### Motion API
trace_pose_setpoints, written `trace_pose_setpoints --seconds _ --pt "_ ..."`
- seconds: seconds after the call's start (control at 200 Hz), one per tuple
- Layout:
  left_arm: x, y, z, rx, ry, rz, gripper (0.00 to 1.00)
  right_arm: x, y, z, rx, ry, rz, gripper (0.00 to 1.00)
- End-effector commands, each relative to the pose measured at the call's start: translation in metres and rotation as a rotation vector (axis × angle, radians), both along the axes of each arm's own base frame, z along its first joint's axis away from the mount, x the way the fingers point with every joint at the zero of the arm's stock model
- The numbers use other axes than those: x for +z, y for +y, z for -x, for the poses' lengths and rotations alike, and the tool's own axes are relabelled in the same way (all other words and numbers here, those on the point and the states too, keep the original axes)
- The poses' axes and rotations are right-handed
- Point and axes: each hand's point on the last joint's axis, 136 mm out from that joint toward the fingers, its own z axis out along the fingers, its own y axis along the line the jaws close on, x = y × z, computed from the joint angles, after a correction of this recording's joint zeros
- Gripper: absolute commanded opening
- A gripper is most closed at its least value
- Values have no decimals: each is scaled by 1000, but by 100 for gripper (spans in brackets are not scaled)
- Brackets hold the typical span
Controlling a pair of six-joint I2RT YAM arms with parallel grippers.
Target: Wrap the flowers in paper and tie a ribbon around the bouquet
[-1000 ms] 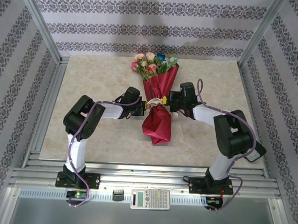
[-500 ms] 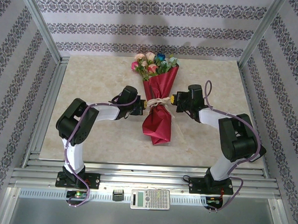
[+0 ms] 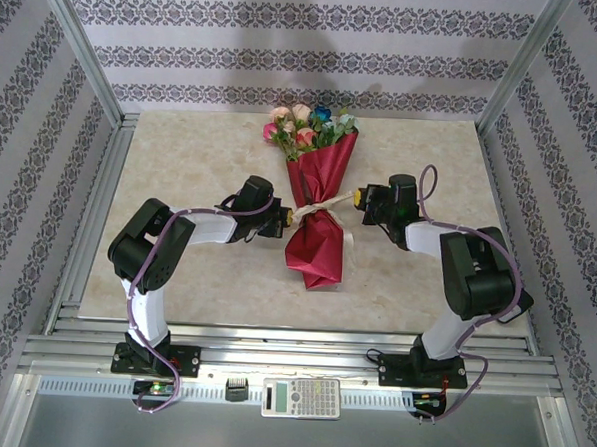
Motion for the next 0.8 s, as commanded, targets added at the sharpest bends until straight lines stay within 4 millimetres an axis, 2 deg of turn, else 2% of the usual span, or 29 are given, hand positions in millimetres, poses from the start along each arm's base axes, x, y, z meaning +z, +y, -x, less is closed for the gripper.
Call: trace_pose_setpoints --seconds 0.0,0.26,0.39,0.465,0.535,0.739,0.794 --pt "-4 3 6 -46 10 -47 0 -7 -13 -7 -56 -20 17 0" --pt "-1 11 2 -63 9 -74 0 -18 -24 -7 -84 5 15 0" --pt "6 -3 -8 -123 -21 -62 0 -17 -8 -10 -7 16 -7 0" --pt "10 -12 -14 -144 -39 -38 0 -10 2 -10 54 5 -6 25" --pt "13 -18 -18 -166 -51 -28 0 -3 9 -2 100 14 6 36" --pt "17 -24 -20 -184 -64 -23 0 6 28 38 247 78 83 44" --pt "19 -24 -20 -184 -67 -21 0 7 35 43 284 76 106 44"
